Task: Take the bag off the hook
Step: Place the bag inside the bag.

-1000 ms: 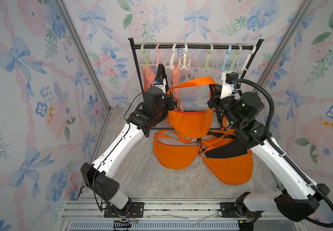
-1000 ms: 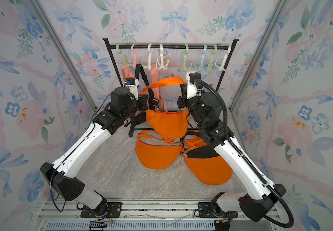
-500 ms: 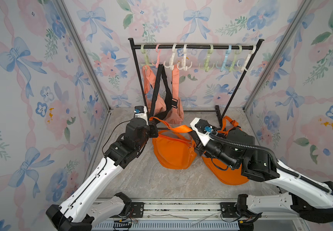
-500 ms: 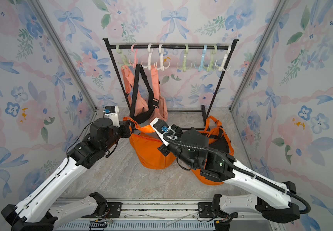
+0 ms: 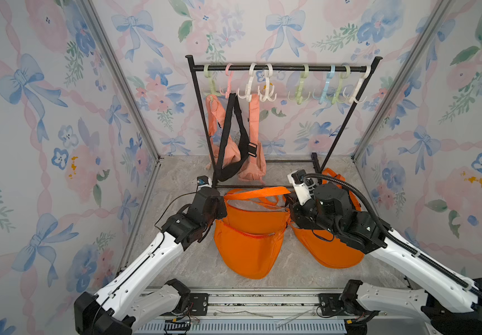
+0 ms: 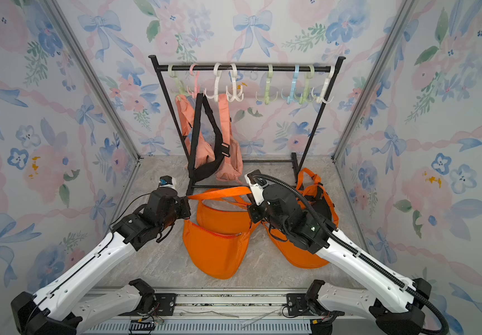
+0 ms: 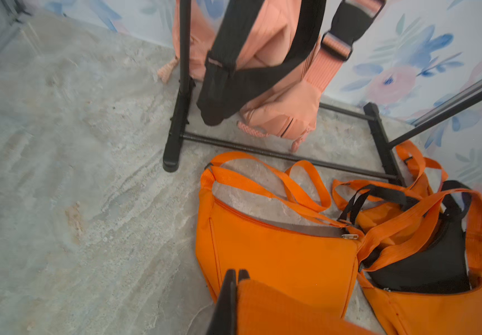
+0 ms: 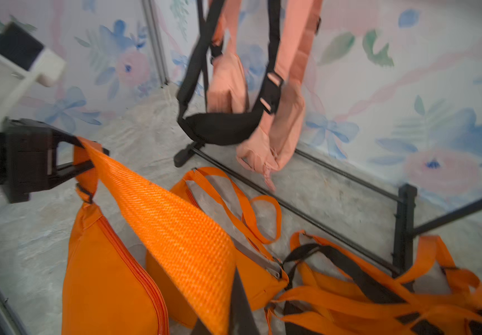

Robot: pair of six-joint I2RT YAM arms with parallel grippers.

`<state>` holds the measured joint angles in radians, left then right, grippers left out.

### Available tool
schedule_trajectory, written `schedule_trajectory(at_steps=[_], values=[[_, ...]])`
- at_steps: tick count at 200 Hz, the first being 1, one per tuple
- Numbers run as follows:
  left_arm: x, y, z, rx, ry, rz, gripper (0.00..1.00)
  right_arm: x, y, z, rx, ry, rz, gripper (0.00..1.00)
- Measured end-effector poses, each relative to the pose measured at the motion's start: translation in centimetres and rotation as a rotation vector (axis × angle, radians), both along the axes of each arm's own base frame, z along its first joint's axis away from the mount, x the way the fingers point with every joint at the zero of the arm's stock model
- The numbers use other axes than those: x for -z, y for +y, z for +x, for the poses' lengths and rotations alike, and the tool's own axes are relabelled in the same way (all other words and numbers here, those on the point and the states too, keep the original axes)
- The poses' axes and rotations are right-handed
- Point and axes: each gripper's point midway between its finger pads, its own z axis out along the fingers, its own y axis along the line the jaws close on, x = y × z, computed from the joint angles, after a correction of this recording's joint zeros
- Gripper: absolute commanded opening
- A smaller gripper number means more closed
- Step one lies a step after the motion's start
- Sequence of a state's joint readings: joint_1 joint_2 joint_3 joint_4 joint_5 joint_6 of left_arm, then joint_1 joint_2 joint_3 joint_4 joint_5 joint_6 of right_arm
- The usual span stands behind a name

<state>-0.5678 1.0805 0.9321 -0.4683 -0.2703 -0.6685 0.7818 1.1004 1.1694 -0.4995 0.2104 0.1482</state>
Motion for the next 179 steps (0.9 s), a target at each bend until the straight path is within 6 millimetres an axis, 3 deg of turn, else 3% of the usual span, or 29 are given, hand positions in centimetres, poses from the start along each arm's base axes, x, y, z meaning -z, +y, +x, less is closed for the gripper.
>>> schedule_trajectory(at_steps=[22, 38, 66, 130, 179], values=[[2.9, -1.3, 0.3, 0.034, 0.064, -0.010, 0.00, 5.6, -2.2, 2.4, 0.083, 0.193, 0.039, 0.00], [3.5, -1.7, 0.7, 0.047, 0.072, -0.027, 0.00, 7.7, -2.8, 3.7, 0.114, 0.280, 0.082, 0.00], [4.3, -1.3, 2.1, 0.024, 0.081, -0.045, 0.00, 9.1, -2.1, 5.3, 0.113, 0.340, 0.135, 0.00], [8.9, 0.5, 4.9, -0.040, 0.182, -0.032, 0.00, 11.8, 0.0, 7.8, 0.085, 0.412, 0.159, 0.00], [10.1, -0.4, 6.5, -0.020, 0.205, -0.056, 0.00, 14.3, -1.1, 9.9, 0.125, 0.469, 0.187, 0.00]])
